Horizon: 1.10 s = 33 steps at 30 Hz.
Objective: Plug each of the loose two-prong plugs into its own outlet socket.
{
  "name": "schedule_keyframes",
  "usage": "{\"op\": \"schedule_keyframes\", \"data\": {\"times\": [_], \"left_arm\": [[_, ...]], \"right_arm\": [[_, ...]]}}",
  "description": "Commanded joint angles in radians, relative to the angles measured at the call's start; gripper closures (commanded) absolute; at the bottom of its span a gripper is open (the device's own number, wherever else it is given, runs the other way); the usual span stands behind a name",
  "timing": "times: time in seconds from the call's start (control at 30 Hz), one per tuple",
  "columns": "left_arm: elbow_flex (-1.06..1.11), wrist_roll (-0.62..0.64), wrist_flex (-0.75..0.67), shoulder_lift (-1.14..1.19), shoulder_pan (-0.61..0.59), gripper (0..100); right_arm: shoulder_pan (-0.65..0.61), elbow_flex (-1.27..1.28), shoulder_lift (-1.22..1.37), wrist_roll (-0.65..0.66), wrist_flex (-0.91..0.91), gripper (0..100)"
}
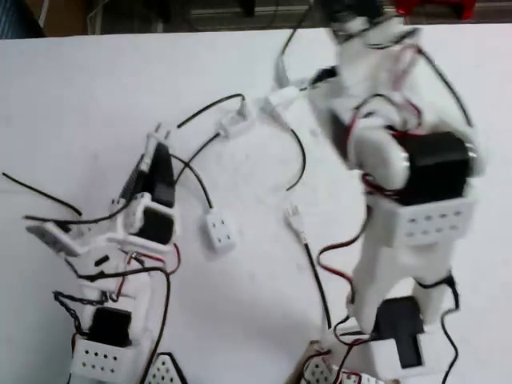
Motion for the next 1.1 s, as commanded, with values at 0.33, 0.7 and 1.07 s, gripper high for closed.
{"op": "schedule_keyframes", "data": {"times": [0.33,0.7,1.07], "left_arm": [[-0.011,-0.615,0.259,-0.008,0.008,98],[-0.166,-0.799,0.453,-0.001,0.012,92],[-0.706,-0.858,0.74,0.504,0.012,98]], "right_arm": [[0.243,0.451,-0.231,0.161,0.001,98.0],[0.323,0.875,-0.407,0.275,-0.096,98.0],[0.328,1.201,-0.647,0.301,-0.189,98.0]]}}
